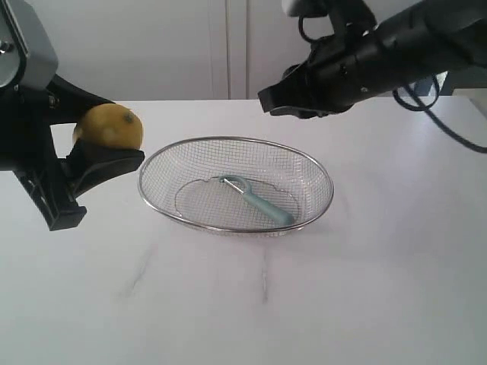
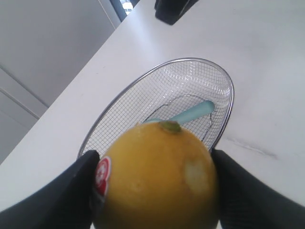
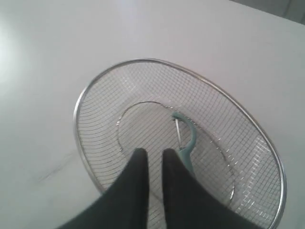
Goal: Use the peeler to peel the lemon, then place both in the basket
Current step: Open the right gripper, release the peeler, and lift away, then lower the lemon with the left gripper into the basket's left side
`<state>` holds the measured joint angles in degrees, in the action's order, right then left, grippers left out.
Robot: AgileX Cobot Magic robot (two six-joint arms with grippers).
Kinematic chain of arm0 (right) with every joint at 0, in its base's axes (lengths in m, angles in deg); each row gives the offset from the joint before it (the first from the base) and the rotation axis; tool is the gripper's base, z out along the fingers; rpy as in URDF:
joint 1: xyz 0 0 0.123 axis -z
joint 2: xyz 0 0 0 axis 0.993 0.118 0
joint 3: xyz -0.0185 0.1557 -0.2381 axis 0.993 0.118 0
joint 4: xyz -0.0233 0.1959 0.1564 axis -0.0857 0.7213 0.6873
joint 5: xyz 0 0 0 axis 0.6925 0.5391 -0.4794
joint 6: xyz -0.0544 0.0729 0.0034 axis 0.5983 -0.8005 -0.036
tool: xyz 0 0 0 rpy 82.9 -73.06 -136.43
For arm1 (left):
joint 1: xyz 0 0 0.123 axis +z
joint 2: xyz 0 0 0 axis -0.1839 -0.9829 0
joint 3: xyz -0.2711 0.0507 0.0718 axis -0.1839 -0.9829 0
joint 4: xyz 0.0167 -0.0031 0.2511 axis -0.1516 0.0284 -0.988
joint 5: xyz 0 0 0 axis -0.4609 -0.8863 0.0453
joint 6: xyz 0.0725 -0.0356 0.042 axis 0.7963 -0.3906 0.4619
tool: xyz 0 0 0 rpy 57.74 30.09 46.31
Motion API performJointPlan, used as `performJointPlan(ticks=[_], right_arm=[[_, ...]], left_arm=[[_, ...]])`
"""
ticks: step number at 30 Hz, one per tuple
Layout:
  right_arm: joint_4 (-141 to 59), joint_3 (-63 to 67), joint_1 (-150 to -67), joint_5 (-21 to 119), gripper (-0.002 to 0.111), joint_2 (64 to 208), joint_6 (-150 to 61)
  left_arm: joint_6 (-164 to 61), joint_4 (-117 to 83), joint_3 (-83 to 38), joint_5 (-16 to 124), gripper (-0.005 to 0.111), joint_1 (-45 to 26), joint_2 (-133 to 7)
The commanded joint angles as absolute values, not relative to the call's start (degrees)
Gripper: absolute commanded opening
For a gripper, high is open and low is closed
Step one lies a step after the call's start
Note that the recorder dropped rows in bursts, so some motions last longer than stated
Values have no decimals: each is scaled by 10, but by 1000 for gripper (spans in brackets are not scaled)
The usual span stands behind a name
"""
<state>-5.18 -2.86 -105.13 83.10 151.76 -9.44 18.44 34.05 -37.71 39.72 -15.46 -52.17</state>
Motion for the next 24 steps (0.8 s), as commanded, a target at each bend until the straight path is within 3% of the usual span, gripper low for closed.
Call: performJointPlan(ticks=[1, 12, 16, 24], right_arm=[[-54, -15, -1048, 886, 0, 1443, -97], [-173, 68, -1048, 941, 0, 1184, -209], [-267, 112, -1048, 988, 0, 1072, -277], [-324, 217, -1048, 967, 0, 988, -294]], left_arm=[[180, 355, -378, 393, 0, -158, -519], [172, 355, -378, 389, 0, -158, -519], [121, 364, -366, 456, 0, -158, -530], [119, 364, -190, 440, 0, -158, -679]])
